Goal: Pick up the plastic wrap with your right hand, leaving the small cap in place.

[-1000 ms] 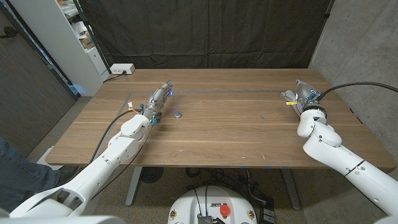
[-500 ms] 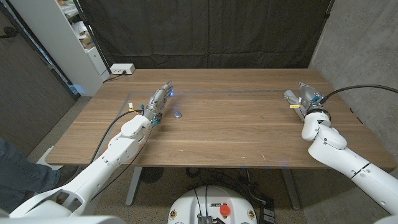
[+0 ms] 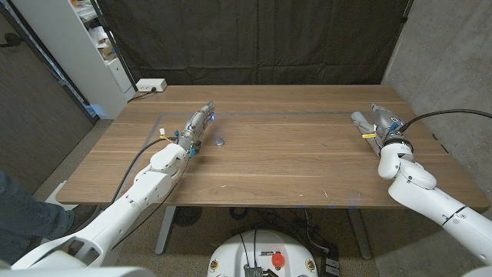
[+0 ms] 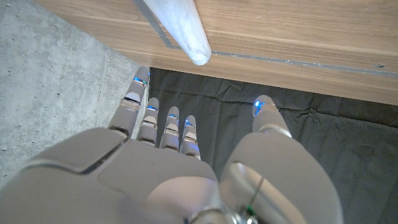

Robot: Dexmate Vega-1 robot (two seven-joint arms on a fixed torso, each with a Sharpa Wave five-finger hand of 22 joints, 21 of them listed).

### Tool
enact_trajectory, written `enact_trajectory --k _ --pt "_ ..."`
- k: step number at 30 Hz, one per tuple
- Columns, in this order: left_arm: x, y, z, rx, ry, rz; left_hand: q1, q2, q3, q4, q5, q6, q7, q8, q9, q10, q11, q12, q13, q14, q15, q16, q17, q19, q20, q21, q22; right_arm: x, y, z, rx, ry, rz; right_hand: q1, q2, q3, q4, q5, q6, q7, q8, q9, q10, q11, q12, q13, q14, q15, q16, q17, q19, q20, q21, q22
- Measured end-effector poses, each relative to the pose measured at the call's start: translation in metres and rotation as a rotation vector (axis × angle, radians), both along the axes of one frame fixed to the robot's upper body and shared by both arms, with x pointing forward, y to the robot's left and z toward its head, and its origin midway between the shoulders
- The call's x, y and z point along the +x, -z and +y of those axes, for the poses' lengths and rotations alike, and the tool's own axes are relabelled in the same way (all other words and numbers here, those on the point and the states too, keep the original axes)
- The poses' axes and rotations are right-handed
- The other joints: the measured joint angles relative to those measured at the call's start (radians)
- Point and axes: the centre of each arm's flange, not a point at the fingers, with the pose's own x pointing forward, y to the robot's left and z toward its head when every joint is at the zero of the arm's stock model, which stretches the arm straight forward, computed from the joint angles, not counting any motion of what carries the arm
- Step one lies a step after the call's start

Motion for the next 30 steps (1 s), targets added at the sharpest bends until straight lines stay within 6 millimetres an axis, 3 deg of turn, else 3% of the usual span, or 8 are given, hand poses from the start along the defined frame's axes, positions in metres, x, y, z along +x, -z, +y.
enact_trajectory --k 30 --pt "0.003 0.001 -0.004 0.006 -0.001 0.010 0.000 0.000 -0.003 -0.002 0.000 0.000 0.000 0.000 0.000 0.000 0.000 0.000 0.000 0.000 0.000 0.000 0.000 0.000 0.000 -0.011 0.000 0.011 0.007 -0.019 -0.022 -0.011 0.068 0.003 -0.011 -0.007 0.001 0.023 0.007 -0.007 0.008 0.003 0.020 -0.002 0.008 0.002 0.020 -0.016 0.008 0.000 0.050 -0.007 0.000 0.000"
